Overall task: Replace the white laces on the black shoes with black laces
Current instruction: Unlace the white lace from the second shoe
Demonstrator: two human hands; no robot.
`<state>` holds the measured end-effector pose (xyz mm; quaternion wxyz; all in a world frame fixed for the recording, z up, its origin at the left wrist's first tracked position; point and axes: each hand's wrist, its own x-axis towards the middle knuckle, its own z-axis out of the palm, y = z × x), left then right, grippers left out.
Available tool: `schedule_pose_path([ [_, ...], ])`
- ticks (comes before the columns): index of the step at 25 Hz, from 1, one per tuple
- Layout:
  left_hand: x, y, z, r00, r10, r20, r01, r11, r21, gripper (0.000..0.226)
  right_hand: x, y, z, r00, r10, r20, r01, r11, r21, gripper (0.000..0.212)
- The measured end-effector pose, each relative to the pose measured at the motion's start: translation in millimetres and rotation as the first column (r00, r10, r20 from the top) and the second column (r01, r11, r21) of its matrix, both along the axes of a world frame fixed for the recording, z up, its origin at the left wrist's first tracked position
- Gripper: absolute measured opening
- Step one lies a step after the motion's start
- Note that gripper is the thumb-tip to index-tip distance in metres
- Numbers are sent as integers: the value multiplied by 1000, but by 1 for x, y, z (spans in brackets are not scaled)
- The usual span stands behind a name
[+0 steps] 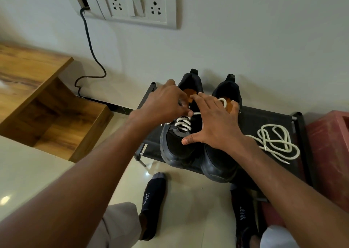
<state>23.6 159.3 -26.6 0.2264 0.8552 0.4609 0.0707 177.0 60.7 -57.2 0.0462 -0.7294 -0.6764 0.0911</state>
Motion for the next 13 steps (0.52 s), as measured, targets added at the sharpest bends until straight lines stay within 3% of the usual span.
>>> schedule_pose_path([
  [3, 3, 0, -10, 997, 25, -78, -21, 998, 55, 15, 0, 0, 1, 1000, -4, 12, 4, 1000, 6, 134],
  [5, 2, 3, -10, 996, 81, 23, -81, 997, -1, 9, -1, 1, 1, 1000, -6, 8, 6, 1000, 2, 134],
  [7, -1, 3, -4, 939, 256, 228, -192, 944, -269, 8, -1, 2, 2, 1000, -17, -9, 17, 1000, 6, 132],
  [8, -4, 2, 1, 861, 406, 305, -245, 858, -451, 11, -2, 2, 3, 1000, -21, -10, 21, 1000, 9, 132],
  [10, -8, 1, 7, 749, 578, 325, -281, 720, -634, 18, -2, 1, 3, 1000, -18, 6, 18, 1000, 12, 131],
  [11, -8, 1, 6, 787, 533, 310, -278, 756, -592, 22, -2, 0, 3, 1000, -15, 16, 14, 1000, 16, 131],
  [13, -5, 2, 3, 939, 309, 151, -250, 915, -317, 23, -2, -1, 3, 999, -13, 30, 12, 1000, 19, 132],
])
